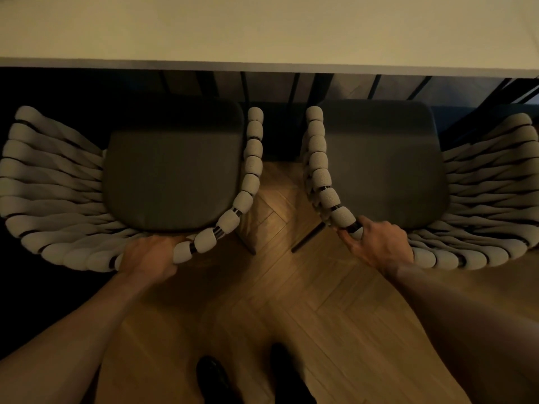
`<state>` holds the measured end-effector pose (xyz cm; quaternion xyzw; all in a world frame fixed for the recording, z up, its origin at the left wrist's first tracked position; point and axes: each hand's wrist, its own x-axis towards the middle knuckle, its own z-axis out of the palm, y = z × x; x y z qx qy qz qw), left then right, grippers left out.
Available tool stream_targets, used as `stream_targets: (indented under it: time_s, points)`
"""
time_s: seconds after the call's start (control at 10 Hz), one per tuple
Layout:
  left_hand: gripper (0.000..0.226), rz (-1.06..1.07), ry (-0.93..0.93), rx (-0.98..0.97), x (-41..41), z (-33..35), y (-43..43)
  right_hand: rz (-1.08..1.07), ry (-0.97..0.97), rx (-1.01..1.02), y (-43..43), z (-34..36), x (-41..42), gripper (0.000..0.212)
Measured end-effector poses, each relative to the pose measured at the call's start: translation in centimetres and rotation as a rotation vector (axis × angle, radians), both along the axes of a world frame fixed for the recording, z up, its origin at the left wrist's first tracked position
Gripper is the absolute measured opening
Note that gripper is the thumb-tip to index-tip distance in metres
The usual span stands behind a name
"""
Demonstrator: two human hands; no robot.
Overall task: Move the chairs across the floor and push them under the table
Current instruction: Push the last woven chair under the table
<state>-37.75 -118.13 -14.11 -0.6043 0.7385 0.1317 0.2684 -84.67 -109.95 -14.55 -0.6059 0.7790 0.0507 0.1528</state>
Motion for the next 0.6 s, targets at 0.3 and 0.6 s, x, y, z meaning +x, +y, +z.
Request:
stream_targets:
  time_s: [0.3, 0.6]
  points:
    - [0.102, 0.291, 0.250, 0.087, -2.8, 8.3, 11.7, -0.047, -0.054, 0.286, 3.7, 4.5, 1.3, 0.090]
    - [0.064, 0.848, 0.558, 0.388, 2.2, 14.1, 36.8, 0.170, -0.279, 0.617, 16.0, 11.5, 10.3, 0.061]
